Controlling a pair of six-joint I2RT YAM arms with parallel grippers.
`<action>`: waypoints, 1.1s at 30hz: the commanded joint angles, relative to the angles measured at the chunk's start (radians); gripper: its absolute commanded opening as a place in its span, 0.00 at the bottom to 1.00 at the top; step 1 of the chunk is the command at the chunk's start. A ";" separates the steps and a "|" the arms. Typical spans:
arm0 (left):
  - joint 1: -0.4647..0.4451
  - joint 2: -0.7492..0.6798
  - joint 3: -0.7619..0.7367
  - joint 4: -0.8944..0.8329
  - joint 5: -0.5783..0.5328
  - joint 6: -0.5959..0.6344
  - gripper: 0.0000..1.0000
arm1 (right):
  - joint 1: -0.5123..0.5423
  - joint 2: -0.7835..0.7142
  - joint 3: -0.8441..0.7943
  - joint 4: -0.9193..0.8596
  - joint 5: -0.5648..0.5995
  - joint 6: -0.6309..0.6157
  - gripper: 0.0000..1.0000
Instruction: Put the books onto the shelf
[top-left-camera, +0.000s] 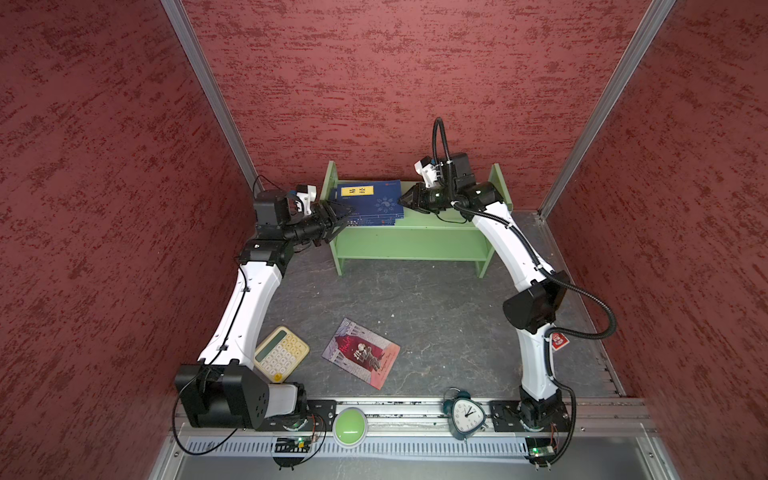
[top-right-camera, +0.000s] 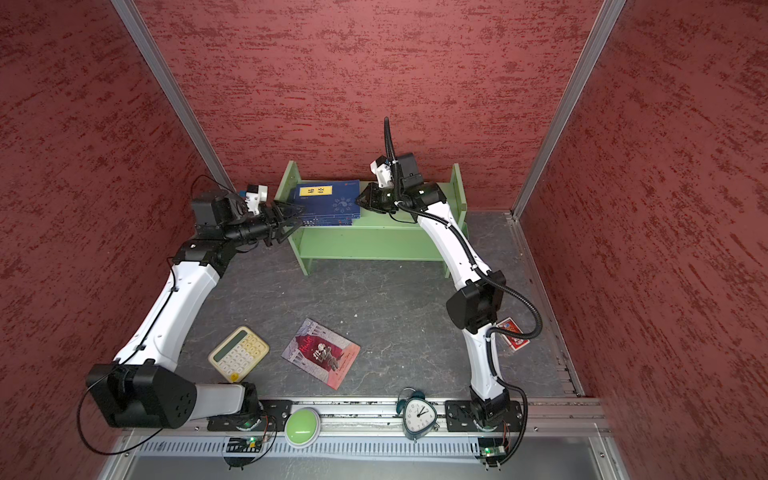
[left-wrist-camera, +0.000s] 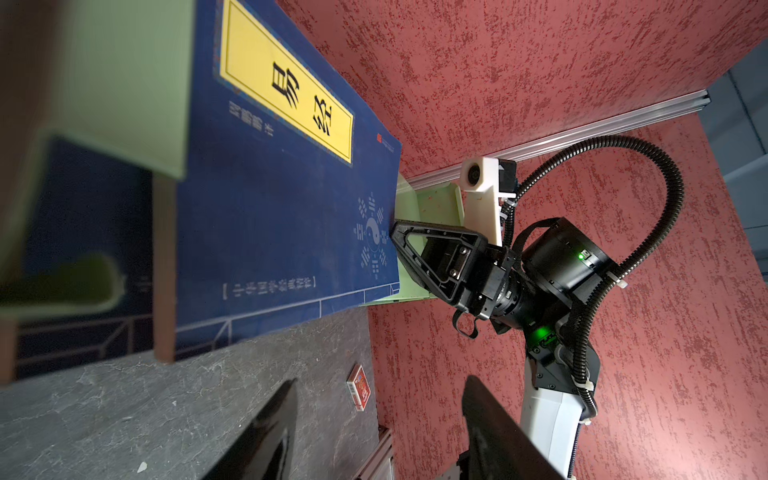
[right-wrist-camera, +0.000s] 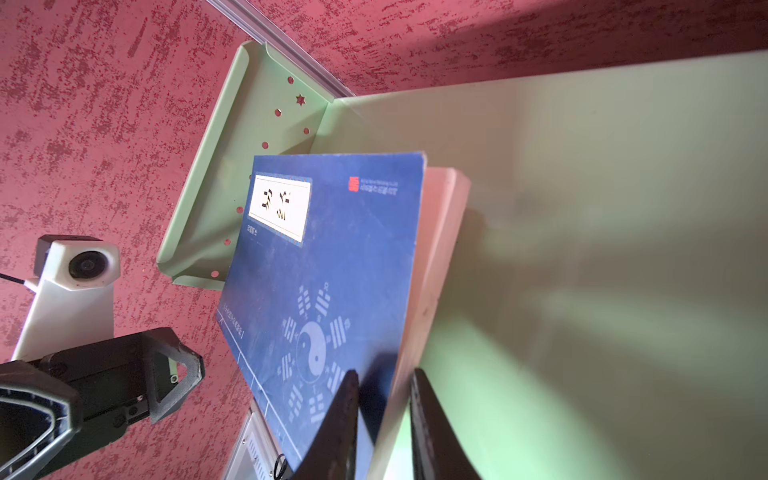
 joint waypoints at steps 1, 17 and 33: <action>0.010 -0.005 0.005 0.018 0.016 0.006 0.64 | 0.016 0.008 0.003 0.031 -0.029 0.011 0.23; 0.042 -0.008 0.000 0.025 0.020 0.007 0.64 | 0.028 0.021 0.004 0.066 -0.025 0.050 0.22; 0.066 0.007 0.003 0.041 0.030 0.005 0.64 | 0.031 0.005 0.029 0.064 0.028 0.053 0.42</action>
